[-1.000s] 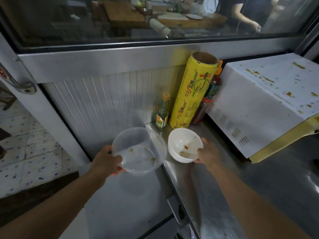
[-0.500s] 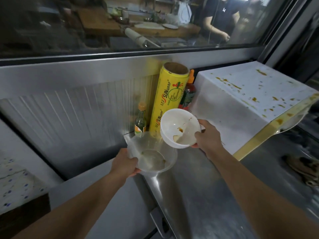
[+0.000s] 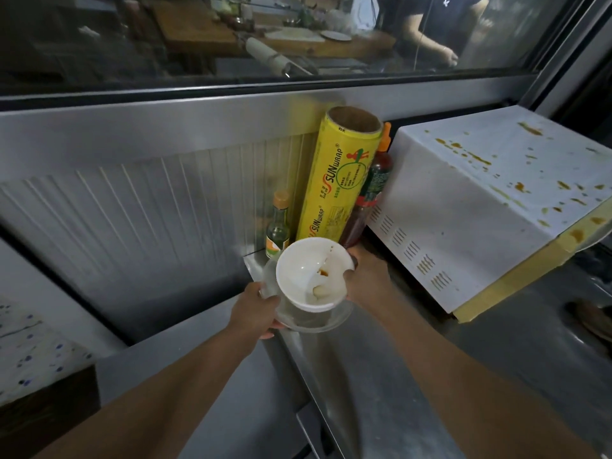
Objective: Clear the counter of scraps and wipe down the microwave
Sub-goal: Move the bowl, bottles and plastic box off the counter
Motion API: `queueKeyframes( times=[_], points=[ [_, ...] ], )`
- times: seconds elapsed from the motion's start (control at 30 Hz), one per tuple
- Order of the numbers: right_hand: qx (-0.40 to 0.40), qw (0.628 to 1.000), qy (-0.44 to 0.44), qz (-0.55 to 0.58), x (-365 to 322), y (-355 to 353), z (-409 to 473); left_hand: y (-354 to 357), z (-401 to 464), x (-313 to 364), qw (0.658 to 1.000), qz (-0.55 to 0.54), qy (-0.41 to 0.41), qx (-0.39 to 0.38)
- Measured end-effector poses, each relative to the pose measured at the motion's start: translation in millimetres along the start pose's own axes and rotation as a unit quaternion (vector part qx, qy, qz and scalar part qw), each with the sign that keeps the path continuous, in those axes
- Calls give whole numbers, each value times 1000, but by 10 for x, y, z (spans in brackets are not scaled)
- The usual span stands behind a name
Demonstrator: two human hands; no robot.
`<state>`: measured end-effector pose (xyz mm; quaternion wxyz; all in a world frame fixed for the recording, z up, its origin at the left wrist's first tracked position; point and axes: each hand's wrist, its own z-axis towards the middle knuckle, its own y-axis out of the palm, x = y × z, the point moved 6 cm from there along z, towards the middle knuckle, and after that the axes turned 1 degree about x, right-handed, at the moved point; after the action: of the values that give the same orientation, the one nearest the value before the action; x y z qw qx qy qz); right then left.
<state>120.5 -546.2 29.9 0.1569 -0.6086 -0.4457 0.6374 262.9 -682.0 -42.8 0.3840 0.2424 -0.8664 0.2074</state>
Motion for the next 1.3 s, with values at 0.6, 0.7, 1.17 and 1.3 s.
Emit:
queueKeyframes(
  times=[0.6,0.7,1.17,1.3],
  points=[
    [-20,989,17,-149,50,432,-5,-127,-103,-78,998,23,25,-48],
    [-37,983,12,-180,57,425,-39,-108,-123,-76,998,34,29,-53],
    [-19,996,-53,-64,-78,-139,-333,-158,-551,161,994,67,75,38],
    [-40,996,-60,-50,-35,-322,-560,-137,-800,305,991,61,113,40]
  ],
)
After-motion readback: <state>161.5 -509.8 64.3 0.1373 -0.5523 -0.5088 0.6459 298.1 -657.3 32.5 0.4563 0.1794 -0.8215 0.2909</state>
